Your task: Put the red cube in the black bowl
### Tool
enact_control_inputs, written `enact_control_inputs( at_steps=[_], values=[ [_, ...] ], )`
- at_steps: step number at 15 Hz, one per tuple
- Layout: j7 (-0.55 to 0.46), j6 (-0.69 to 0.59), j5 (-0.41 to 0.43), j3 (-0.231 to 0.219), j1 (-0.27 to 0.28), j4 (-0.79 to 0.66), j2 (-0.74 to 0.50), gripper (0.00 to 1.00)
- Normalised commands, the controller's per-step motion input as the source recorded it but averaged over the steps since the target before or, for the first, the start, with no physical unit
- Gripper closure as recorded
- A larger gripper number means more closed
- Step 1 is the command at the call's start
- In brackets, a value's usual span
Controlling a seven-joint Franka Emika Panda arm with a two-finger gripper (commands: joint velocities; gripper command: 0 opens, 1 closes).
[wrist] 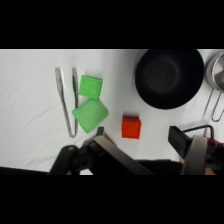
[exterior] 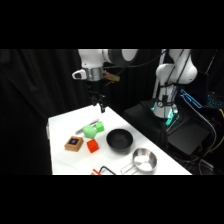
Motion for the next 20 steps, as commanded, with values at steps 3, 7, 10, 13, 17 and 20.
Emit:
enact_control_inputs(
  at_steps=[3,7,10,13,17,20],
  values=[
    [0.0,0.09,0.018,0.032,-0.027,0.05,0.07,0.0],
    [-0.01,0.24,0.033,0.035,-0.029,0.15,0.23,0.0],
    [-0.01,0.3,0.054,0.039,-0.039,0.19,0.27,0.0],
    [0.01,0.24,0.057,0.048,-0.039,0.21,0.26,0.0],
    [0.08,0.16,0.041,0.043,-0.021,0.28,0.27,0.0],
    [0.08,0.11,0.057,0.046,-0.009,0.3,0.26,0.0]
  ],
)
